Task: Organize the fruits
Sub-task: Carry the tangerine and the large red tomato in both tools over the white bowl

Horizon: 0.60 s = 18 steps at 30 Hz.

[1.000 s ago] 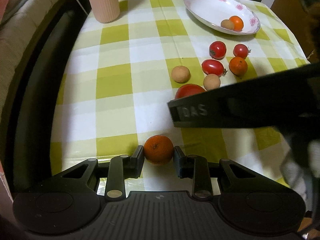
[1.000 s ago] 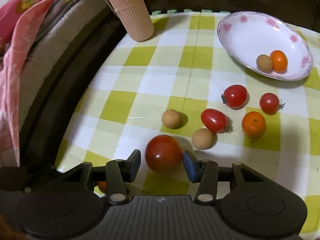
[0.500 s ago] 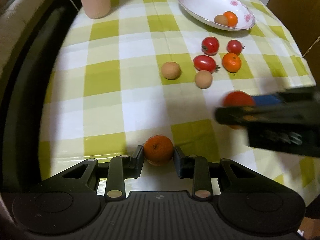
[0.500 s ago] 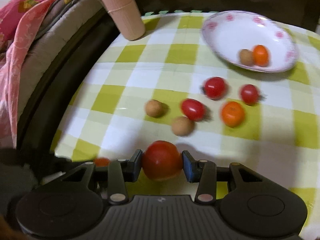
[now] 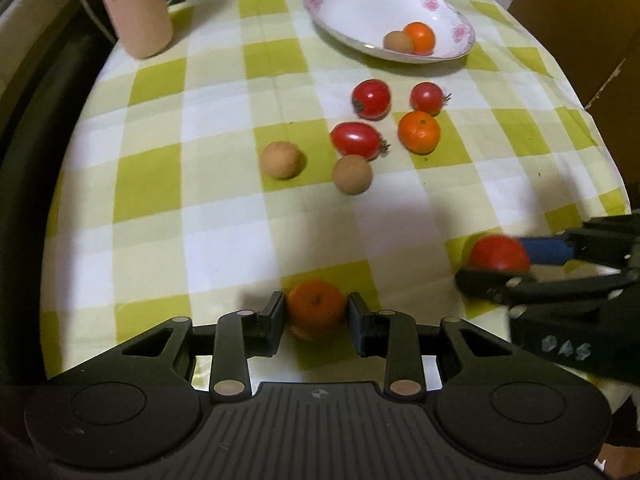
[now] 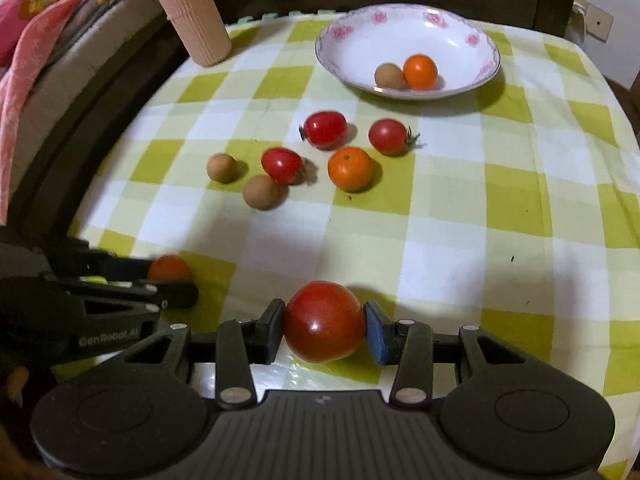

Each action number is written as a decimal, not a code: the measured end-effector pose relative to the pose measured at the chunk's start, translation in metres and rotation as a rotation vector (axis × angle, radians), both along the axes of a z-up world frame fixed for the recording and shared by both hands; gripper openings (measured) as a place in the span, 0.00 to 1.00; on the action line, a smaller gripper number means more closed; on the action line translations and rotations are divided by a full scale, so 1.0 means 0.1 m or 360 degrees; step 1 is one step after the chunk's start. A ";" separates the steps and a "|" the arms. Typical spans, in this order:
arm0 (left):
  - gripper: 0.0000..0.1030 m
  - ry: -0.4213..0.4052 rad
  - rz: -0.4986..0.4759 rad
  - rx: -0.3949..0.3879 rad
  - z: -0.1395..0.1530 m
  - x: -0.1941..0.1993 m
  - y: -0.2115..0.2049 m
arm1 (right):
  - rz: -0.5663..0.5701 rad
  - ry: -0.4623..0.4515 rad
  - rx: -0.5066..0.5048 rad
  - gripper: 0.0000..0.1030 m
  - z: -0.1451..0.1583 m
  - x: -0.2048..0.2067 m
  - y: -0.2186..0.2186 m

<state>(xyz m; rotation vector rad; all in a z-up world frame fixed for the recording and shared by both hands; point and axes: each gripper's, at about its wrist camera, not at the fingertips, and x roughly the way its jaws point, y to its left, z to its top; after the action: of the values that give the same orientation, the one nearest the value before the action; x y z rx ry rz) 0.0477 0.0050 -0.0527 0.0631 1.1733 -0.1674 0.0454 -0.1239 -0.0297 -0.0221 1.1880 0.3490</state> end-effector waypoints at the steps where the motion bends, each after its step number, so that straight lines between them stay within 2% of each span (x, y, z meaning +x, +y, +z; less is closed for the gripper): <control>1: 0.44 -0.0007 -0.0011 0.0000 0.00 0.01 -0.02 | 0.0006 0.0004 -0.0009 0.40 -0.03 -0.01 0.00; 8: 0.50 -0.0030 -0.0067 0.0021 -0.01 0.00 -0.07 | 0.0040 -0.0017 0.0002 0.40 -0.09 -0.03 -0.02; 12: 0.63 -0.0035 -0.0067 0.0069 -0.03 -0.02 -0.07 | 0.0056 -0.0032 0.0016 0.40 -0.09 -0.05 -0.03; 18: 0.65 -0.0035 -0.0042 0.0061 -0.04 -0.03 -0.04 | 0.0038 -0.0035 0.0102 0.46 -0.10 -0.06 -0.09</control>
<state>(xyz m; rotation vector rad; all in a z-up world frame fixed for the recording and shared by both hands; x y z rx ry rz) 0.0448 0.0006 -0.0567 0.1139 1.1542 -0.1675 0.0396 -0.1331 -0.0397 0.0155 1.1550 0.4066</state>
